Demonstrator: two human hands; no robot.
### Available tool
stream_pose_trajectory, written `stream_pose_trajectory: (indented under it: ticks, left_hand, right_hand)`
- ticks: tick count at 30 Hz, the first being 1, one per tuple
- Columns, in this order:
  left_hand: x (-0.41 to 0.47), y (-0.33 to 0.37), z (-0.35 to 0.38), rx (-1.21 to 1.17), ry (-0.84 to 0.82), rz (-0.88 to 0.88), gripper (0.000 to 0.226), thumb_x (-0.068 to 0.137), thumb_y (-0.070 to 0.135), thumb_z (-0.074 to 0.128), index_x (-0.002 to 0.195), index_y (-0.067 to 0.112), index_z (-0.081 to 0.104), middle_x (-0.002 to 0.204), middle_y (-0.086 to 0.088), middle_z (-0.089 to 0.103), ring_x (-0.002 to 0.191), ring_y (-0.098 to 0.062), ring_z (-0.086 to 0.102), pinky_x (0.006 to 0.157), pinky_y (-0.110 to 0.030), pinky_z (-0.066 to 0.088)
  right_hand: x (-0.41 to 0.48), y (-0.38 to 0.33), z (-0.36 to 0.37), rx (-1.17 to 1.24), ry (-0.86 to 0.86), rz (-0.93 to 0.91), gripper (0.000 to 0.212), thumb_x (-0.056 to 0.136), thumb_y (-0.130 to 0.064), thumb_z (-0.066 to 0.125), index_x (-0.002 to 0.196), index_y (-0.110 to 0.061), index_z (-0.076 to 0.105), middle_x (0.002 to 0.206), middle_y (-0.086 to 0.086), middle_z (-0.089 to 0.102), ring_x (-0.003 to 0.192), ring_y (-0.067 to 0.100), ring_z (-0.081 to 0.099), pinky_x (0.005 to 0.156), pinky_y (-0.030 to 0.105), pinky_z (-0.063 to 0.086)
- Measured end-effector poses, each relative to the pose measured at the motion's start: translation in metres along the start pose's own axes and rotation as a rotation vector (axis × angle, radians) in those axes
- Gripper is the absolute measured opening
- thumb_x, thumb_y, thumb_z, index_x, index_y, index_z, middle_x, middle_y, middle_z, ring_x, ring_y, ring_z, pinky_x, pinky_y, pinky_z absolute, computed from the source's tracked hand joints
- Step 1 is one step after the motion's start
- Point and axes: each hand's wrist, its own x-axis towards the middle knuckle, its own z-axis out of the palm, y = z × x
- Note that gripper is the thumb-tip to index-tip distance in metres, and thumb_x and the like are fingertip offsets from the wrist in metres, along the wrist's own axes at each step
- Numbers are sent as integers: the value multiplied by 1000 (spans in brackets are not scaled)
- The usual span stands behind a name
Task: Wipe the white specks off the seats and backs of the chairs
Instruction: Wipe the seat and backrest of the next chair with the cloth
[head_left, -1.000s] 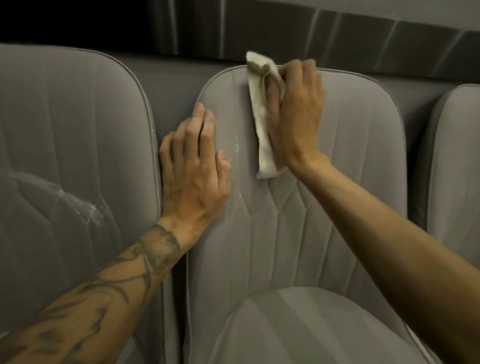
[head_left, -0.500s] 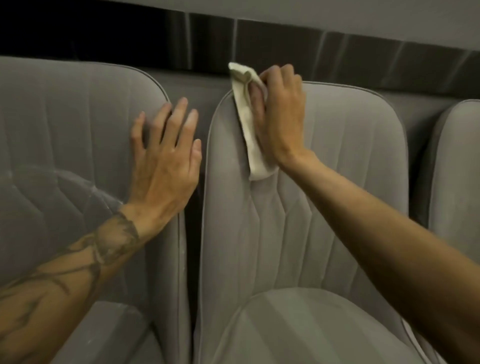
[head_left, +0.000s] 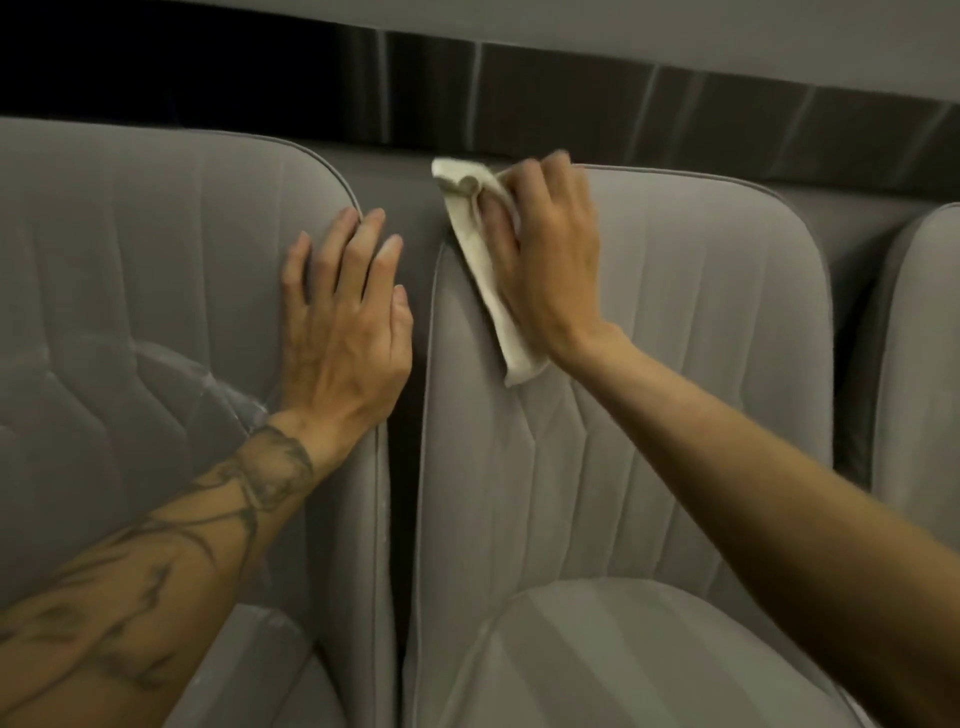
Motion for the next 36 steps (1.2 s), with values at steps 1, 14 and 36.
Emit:
stream_pose_trajectory:
  ticks: [1,14,36]
  left_hand:
    - [0,-1,0,-5,7,1,48,106,26,36,148,7,47,161,-12,40,154,-29,29,125,-55,18]
    - [0,-2,-1,-6,-3,2,45,105,25,37,145,9,49,160,-11,42,154,-29,30,125,-54,20]
    - [-1,-1,0,16,6,-10,42,104,25,38,141,10,52,160,-10,43,153,-30,32,124,-55,21]
  right_hand:
    - [-26,-7,-3,58,-29,-26,22,99,-28,57,94,-8,62,95,11,55,84,25,51,72,43,44]
    - [11,-3,0,40,31,26,24,98,-37,57,97,-14,64,98,5,56,86,17,51,74,36,46]
    - [-182,-22,-21,187,-167,-9,17,101,-22,56,97,-6,57,89,19,56,80,34,55,69,46,46]
